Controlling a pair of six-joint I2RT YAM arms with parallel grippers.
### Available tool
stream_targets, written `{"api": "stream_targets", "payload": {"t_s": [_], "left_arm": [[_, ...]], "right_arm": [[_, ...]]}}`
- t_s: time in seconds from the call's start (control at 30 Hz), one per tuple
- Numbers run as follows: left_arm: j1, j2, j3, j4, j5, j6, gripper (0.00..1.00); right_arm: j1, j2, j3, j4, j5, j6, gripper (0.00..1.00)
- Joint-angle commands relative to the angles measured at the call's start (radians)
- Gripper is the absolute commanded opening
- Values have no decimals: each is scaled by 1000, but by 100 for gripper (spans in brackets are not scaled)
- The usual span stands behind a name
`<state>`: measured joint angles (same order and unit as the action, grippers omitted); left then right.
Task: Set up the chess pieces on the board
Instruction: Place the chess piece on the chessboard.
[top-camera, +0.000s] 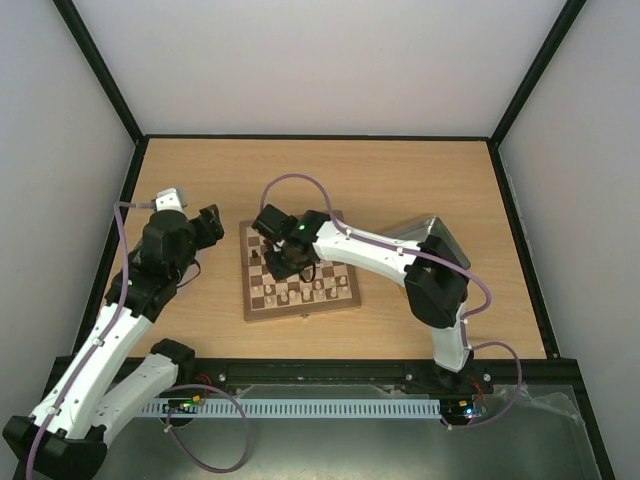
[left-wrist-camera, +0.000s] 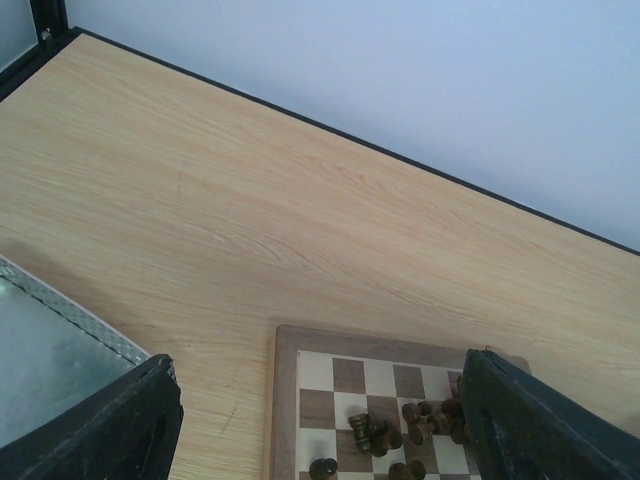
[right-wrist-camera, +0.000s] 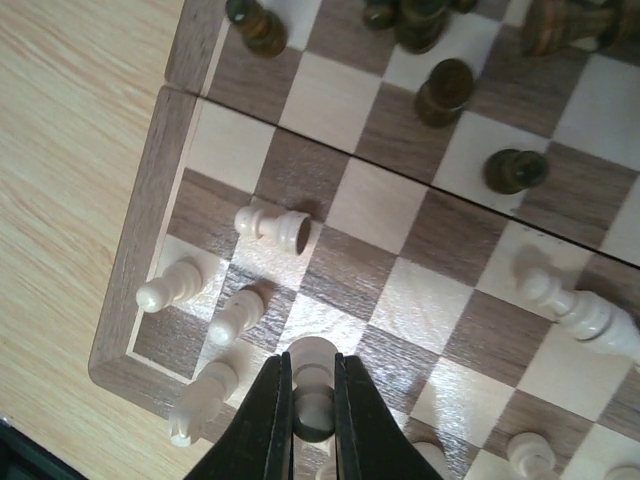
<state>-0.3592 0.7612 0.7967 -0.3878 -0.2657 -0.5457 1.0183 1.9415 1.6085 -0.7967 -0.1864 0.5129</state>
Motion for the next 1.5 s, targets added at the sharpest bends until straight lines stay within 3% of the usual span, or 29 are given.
{"api": "stream_targets", "payload": {"t_s": [0.0, 1.0, 1.47], "left_arm": [[5, -23, -13, 15, -8, 24, 78], [5, -49, -27, 11, -10, 29, 82], [6, -51, -27, 10, -11, 29, 82]], "right_arm": [[22, 56, 59, -103, -26, -43, 2], [46, 154, 81, -90, 2, -56, 11], [47, 120, 91, -20, 60, -1, 26]]}}
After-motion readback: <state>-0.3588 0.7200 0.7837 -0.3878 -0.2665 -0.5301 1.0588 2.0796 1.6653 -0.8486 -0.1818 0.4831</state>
